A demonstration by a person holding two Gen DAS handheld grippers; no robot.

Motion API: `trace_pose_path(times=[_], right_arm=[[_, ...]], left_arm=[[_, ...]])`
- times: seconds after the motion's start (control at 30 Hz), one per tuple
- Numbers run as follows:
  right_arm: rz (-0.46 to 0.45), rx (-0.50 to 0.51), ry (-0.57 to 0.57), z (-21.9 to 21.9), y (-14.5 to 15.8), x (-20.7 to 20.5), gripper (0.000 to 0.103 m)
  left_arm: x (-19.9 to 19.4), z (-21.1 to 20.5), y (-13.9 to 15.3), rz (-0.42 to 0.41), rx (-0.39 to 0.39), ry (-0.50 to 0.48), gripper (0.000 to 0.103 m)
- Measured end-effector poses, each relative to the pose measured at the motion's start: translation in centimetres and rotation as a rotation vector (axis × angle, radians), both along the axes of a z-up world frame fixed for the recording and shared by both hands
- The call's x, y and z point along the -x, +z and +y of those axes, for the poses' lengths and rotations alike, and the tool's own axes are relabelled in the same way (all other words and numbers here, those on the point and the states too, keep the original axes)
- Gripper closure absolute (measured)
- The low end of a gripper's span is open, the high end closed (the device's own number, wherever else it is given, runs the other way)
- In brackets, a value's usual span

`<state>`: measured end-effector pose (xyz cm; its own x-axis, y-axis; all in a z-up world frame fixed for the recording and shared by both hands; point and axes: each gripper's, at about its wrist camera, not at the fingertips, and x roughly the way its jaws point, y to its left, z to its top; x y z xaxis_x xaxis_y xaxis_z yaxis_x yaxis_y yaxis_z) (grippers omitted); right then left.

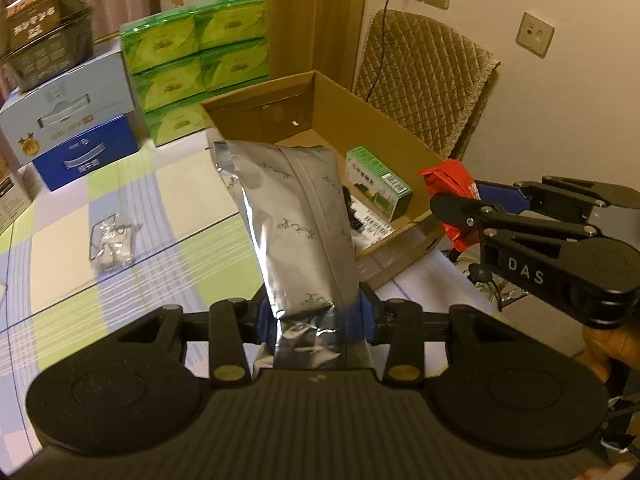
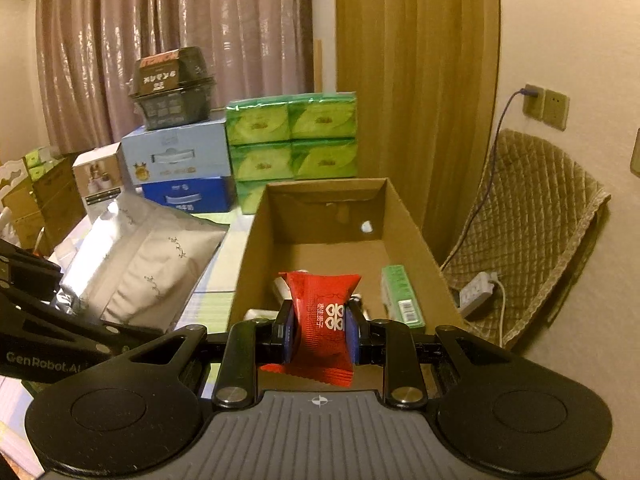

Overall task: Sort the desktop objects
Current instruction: 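Carry the foil pouch and candy packet over the cardboard box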

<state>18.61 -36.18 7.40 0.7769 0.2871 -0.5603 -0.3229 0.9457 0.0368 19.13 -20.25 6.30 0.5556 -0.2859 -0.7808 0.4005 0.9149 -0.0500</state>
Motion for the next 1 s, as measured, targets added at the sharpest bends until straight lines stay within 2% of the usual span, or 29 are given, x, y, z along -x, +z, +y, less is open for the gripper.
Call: trace_pose_path(times=[0.3, 0.6, 1.0], right_arm=[[-0.010, -0.010, -0.010, -2.2, 1.1, -2.7, 0.080], [0.003, -0.025, -0.017, -4.0, 1.5, -6.9, 0.080], [0.034, -0.022, -0.022, -4.4, -0.1, -12.4, 0.080]], left_arm=[[-2.7, -3.0, 0.2, 0.011, -0.001, -0.037, 0.066], [-7.0, -4.9, 0.8, 0.019, 0.017, -0.036, 0.066], [-13.0, -6.0, -0.2, 0.040, 0.051, -0.004, 0.066]])
